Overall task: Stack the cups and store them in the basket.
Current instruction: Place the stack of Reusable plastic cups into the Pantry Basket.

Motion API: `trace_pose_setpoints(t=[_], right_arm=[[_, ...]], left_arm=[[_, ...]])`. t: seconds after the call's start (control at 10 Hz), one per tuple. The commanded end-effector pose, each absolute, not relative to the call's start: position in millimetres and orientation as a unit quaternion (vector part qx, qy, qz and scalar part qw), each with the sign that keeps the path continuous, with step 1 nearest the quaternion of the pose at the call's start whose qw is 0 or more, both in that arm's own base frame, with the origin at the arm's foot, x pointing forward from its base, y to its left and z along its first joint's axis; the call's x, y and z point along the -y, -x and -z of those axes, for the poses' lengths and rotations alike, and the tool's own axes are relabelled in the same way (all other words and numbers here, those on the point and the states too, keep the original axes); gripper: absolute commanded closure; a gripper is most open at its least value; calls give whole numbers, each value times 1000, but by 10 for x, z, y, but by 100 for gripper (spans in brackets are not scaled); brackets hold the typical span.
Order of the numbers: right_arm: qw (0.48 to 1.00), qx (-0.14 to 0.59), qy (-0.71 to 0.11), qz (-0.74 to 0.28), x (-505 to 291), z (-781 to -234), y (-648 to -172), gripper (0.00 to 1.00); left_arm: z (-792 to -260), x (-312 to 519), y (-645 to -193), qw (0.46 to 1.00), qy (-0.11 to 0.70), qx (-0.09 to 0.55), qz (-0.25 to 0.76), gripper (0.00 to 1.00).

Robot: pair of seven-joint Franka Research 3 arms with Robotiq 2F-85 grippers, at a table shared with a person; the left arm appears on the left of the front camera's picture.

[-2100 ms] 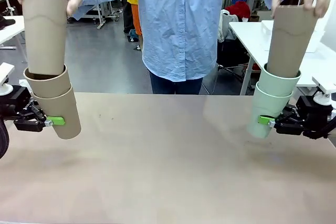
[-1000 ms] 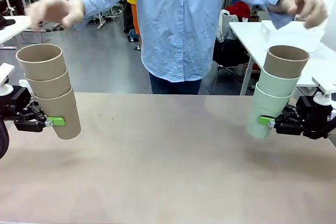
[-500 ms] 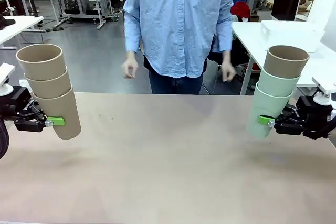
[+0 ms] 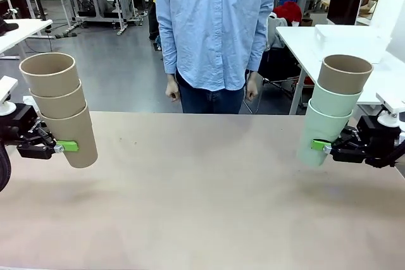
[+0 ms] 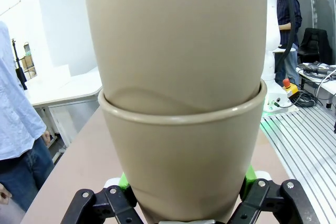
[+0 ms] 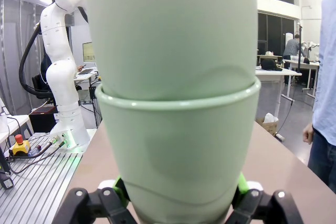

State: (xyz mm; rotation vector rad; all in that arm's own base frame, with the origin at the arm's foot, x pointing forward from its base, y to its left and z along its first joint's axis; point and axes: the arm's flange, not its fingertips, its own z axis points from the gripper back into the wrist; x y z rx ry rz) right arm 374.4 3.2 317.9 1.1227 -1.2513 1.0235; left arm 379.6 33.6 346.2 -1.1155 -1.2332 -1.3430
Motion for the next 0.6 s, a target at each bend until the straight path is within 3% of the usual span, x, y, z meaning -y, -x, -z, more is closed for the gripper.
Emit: trace_pose_setpoints(t=[0.0,0.5], right_arm=[[551,533,-472,-436,-27,-3222,-3747,15],[551,533,-472,-436,-27,-3222,-3747,15]], left_arm=[[-3517,-316,-3766,477,456,509,552,15],[-3517,-316,-3766,477,456,509,552,15]])
